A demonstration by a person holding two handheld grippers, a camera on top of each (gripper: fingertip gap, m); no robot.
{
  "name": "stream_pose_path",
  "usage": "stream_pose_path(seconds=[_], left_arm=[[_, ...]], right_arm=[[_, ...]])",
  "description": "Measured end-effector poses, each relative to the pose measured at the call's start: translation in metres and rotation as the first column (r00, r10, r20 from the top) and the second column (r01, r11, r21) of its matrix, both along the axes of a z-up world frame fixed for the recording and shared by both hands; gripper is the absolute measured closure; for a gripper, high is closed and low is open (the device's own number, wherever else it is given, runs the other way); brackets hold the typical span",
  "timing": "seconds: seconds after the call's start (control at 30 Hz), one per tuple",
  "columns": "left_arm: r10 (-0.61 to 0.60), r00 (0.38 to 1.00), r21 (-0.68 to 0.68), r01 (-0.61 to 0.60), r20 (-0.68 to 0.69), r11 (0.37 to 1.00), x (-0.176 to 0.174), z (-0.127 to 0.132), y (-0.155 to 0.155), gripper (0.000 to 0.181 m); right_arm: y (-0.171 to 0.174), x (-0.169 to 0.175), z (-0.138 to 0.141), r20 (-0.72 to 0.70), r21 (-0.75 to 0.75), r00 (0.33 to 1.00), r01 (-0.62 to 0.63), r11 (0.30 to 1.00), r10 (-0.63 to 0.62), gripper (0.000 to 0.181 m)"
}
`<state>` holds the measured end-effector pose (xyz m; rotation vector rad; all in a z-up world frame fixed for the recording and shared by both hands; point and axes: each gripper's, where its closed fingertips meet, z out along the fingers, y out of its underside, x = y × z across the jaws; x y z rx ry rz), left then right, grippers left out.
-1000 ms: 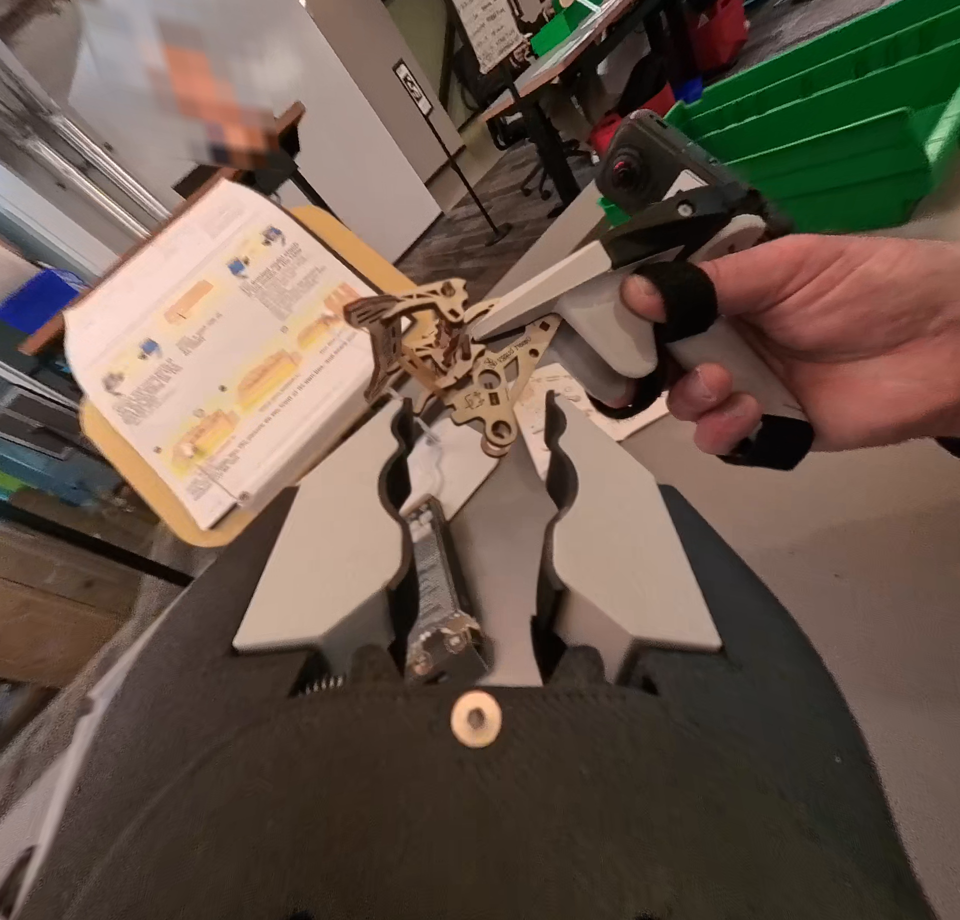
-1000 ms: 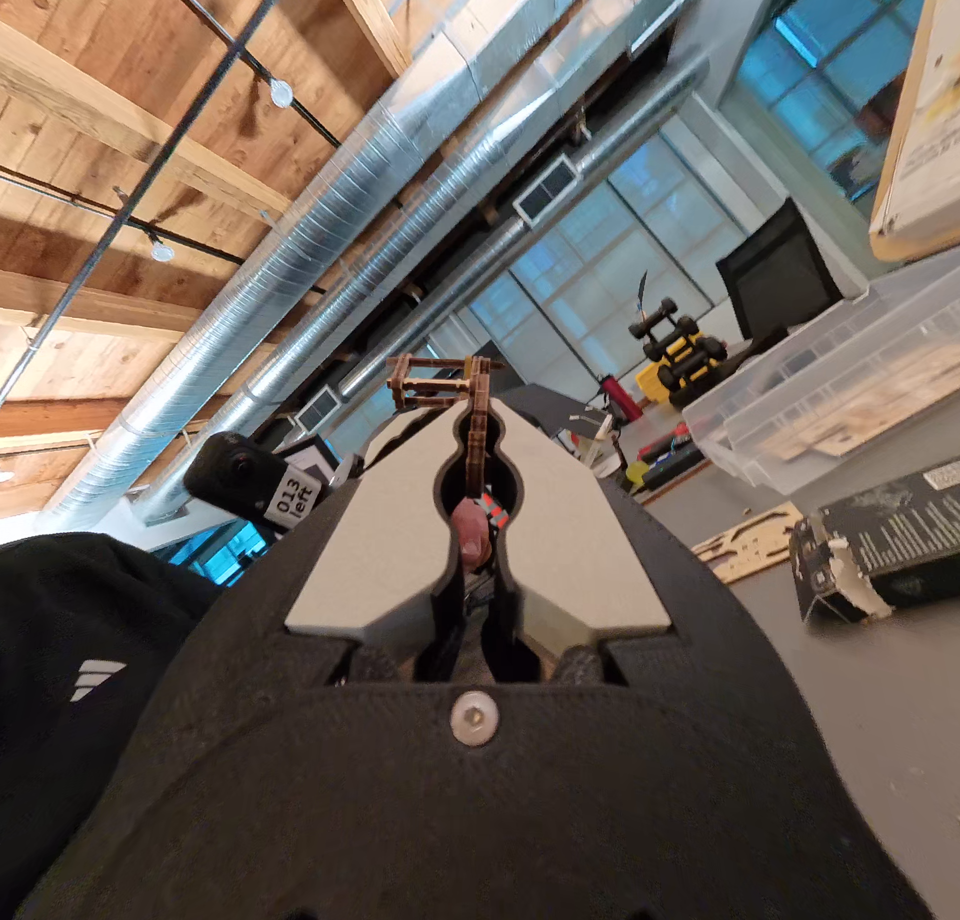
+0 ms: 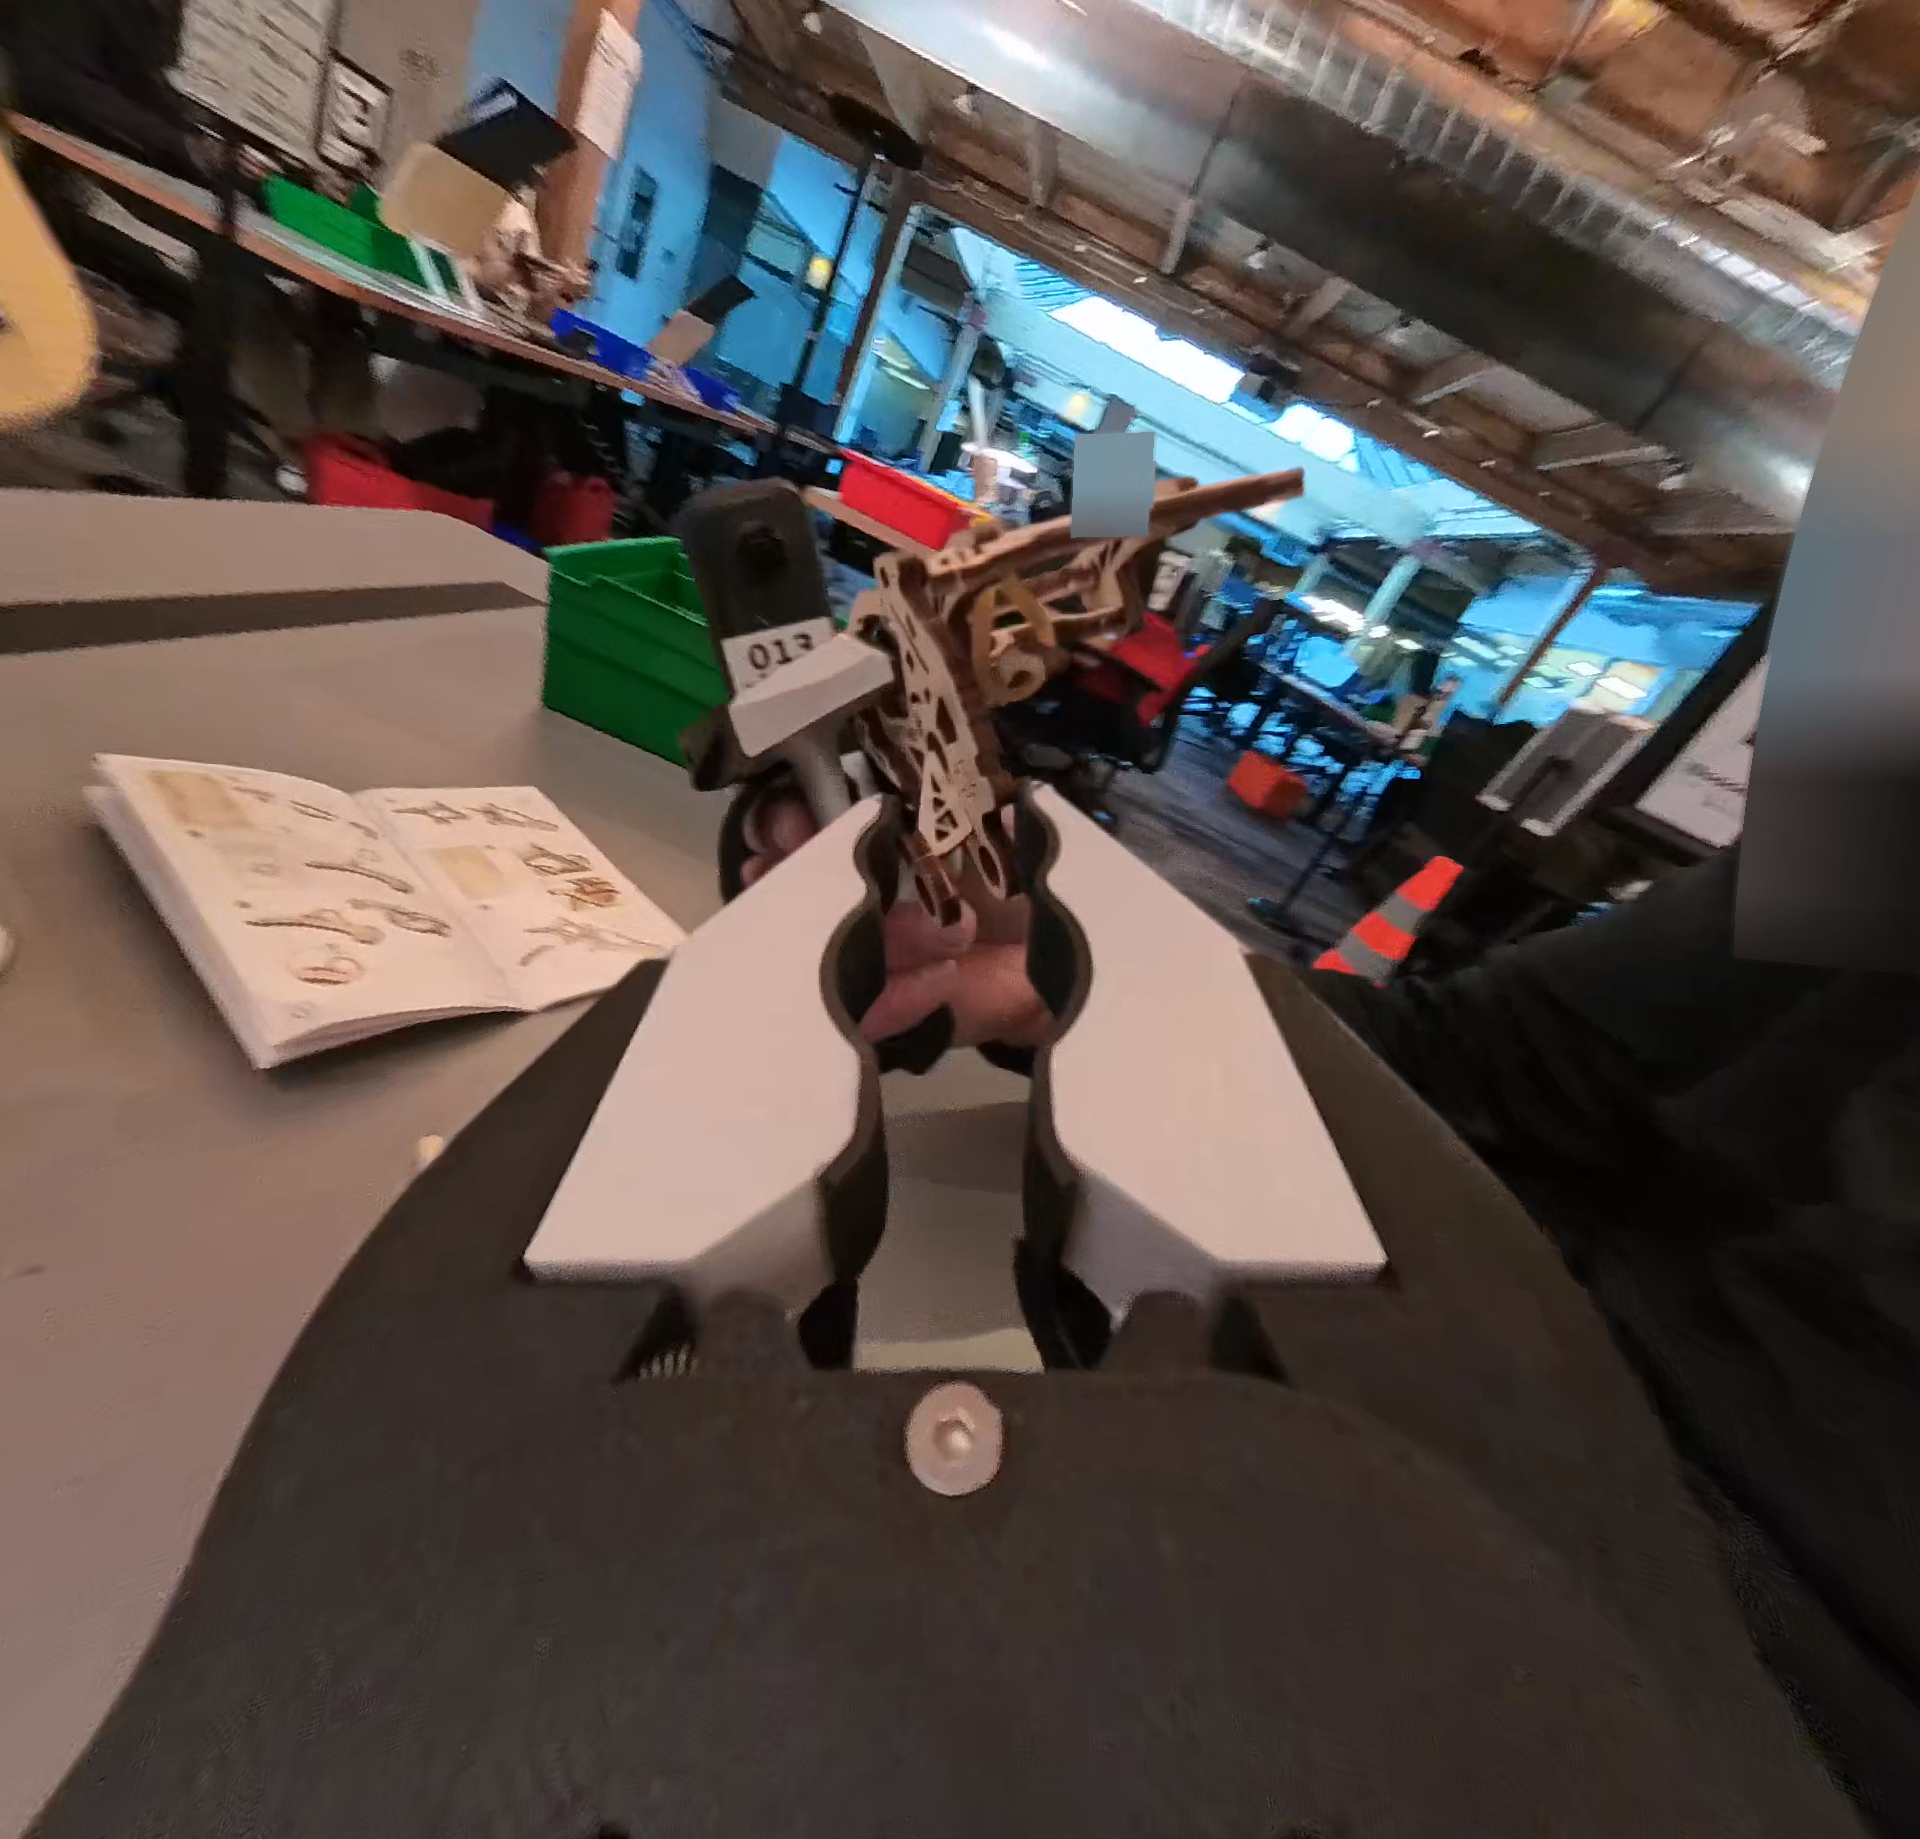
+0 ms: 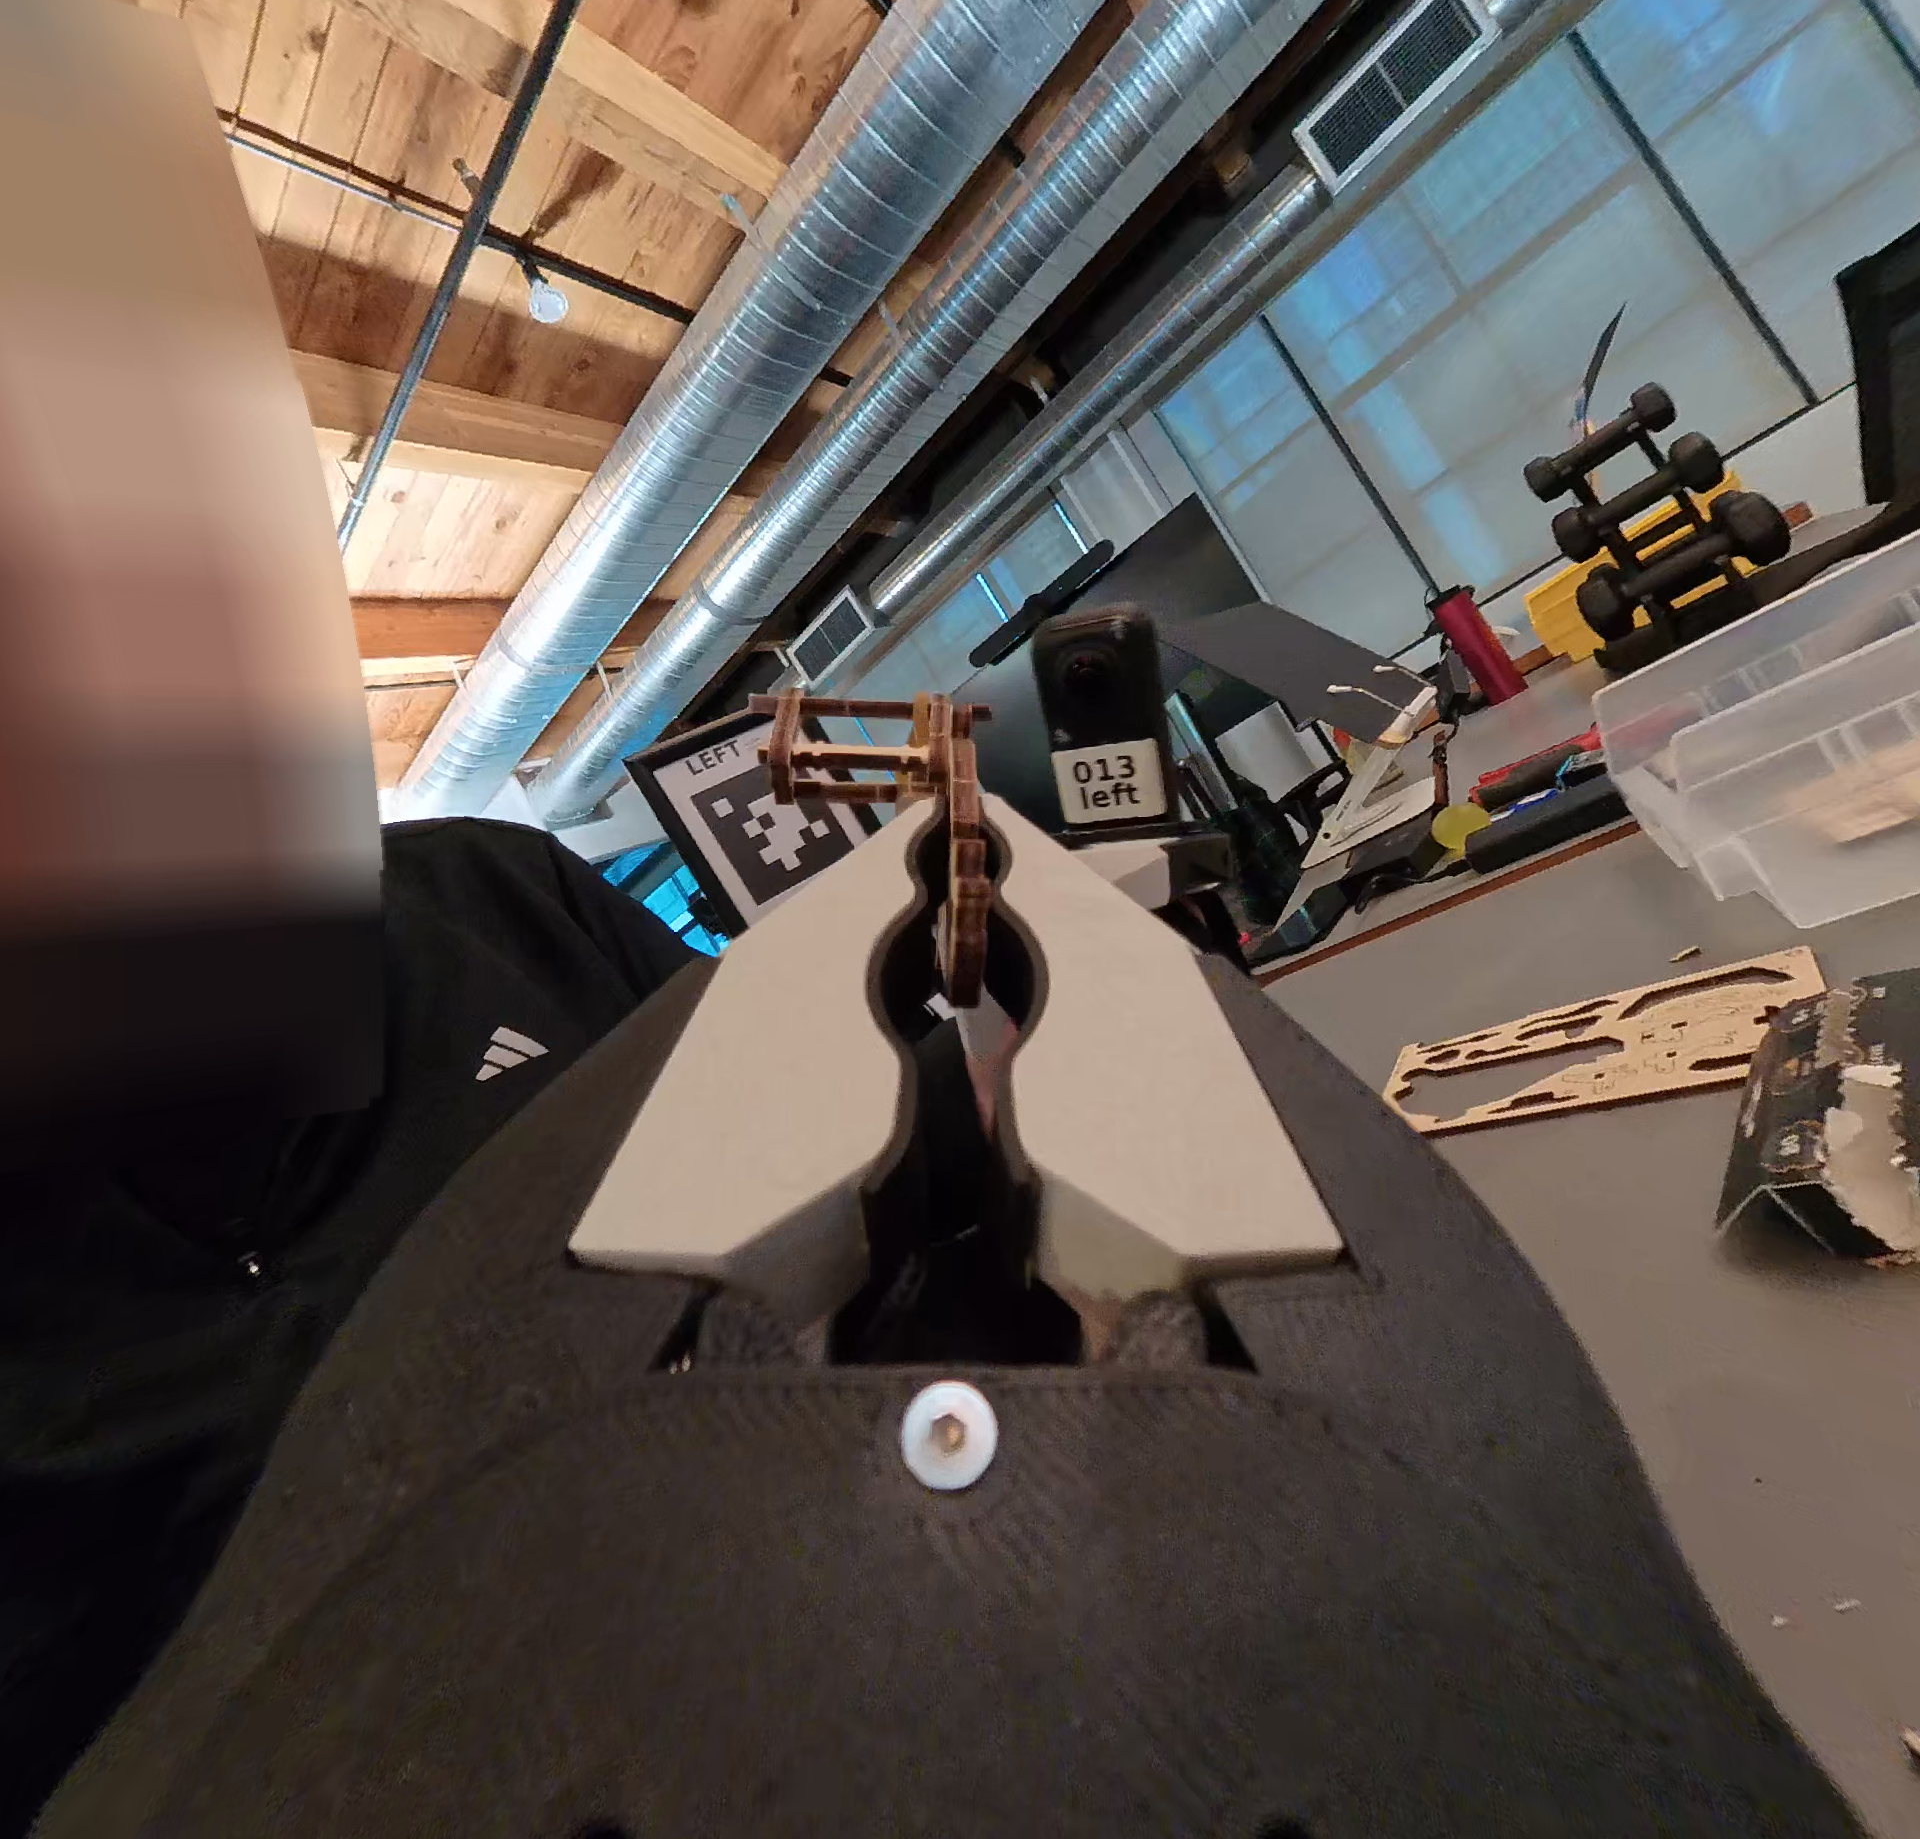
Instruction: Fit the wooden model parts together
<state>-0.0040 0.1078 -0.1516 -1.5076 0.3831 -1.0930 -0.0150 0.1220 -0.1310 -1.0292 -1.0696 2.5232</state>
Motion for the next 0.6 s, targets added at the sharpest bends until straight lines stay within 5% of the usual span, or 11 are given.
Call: stream_pose_path(seconds=[0.1,0.37,0.5,0.6], left_arm=[[0.121,0.989,0.048,-0.117,-0.088,0.992,-0.008,0.002,0.01,0.163],[0.426,0.836,0.283,-0.34,-0.346,0.897,-0.022,0.022,0.034,0.165],[0.484,0.809,0.341,-0.375,-0.333,0.862,-0.027,0.033,0.044,0.164],[0.558,0.742,0.401,-0.414,-0.371,0.817,-0.033,0.041,0.055,0.165]], right_arm=[[0.01,-0.006,-0.002,0.015,0.009,0.998,0.064,0.998,-0.065,0.179],[0.05,-0.002,0.001,0.166,0.197,0.893,0.386,0.901,-0.419,0.12],[0.072,0.019,0.009,0.192,0.233,0.813,0.506,0.831,-0.549,0.111],[0.067,0.034,0.016,0.191,0.309,0.77,0.541,0.782,-0.609,0.12]])
